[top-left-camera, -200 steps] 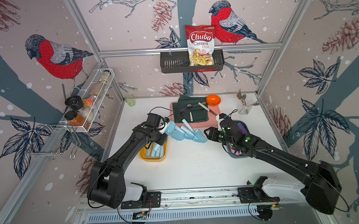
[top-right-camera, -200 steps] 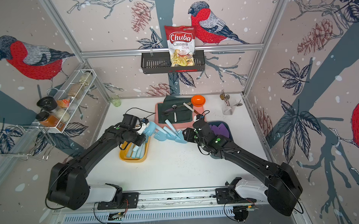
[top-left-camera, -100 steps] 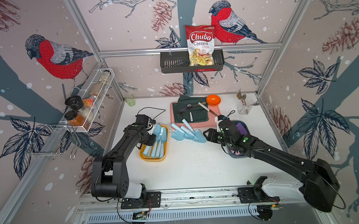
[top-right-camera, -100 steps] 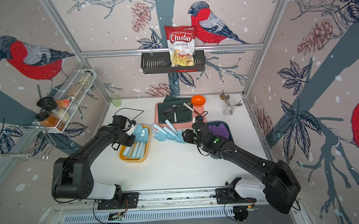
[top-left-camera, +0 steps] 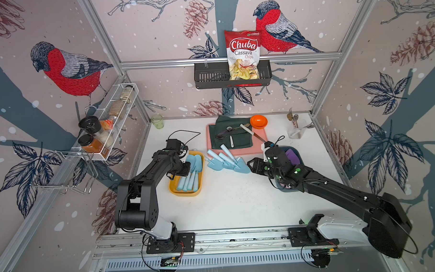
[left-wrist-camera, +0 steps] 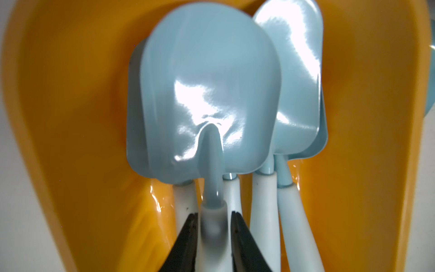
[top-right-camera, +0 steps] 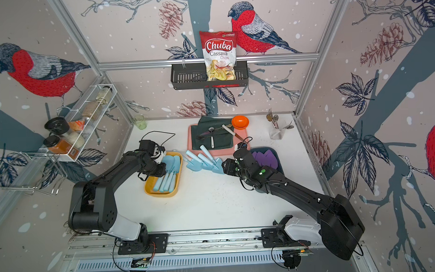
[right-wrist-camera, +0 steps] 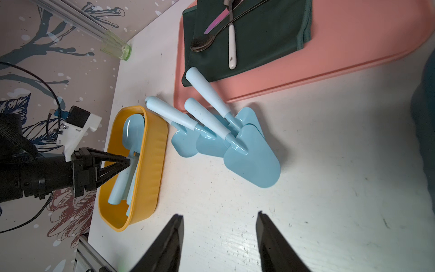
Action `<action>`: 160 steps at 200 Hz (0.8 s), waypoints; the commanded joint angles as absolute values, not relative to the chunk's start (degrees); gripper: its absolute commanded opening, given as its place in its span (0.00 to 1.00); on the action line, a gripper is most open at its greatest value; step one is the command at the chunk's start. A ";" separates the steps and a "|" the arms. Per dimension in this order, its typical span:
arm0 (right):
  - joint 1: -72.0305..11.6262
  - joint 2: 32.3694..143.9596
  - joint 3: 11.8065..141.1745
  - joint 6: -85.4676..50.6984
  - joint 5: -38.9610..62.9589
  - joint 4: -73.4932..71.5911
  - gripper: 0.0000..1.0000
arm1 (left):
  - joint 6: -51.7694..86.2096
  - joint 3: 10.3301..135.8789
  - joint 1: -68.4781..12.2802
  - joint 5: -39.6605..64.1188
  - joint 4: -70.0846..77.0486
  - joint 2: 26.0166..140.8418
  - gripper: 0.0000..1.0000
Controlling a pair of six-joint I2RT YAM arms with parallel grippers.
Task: Sort the small shovels by color and place them into the storage box
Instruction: Place the shovel in the storage box.
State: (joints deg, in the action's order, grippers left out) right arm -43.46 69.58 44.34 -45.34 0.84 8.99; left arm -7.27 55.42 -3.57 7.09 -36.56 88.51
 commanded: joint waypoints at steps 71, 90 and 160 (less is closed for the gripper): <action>-42.90 69.71 44.12 -45.37 1.76 7.38 0.55 | -5.55 55.64 -2.40 5.54 -35.69 91.49 0.16; -42.85 69.70 44.03 -45.44 1.79 7.46 0.55 | -4.95 55.39 -1.91 5.10 -34.96 91.45 0.14; -42.93 69.75 44.67 -45.35 1.67 8.29 0.55 | -3.61 56.84 -1.49 10.36 -36.18 84.64 0.29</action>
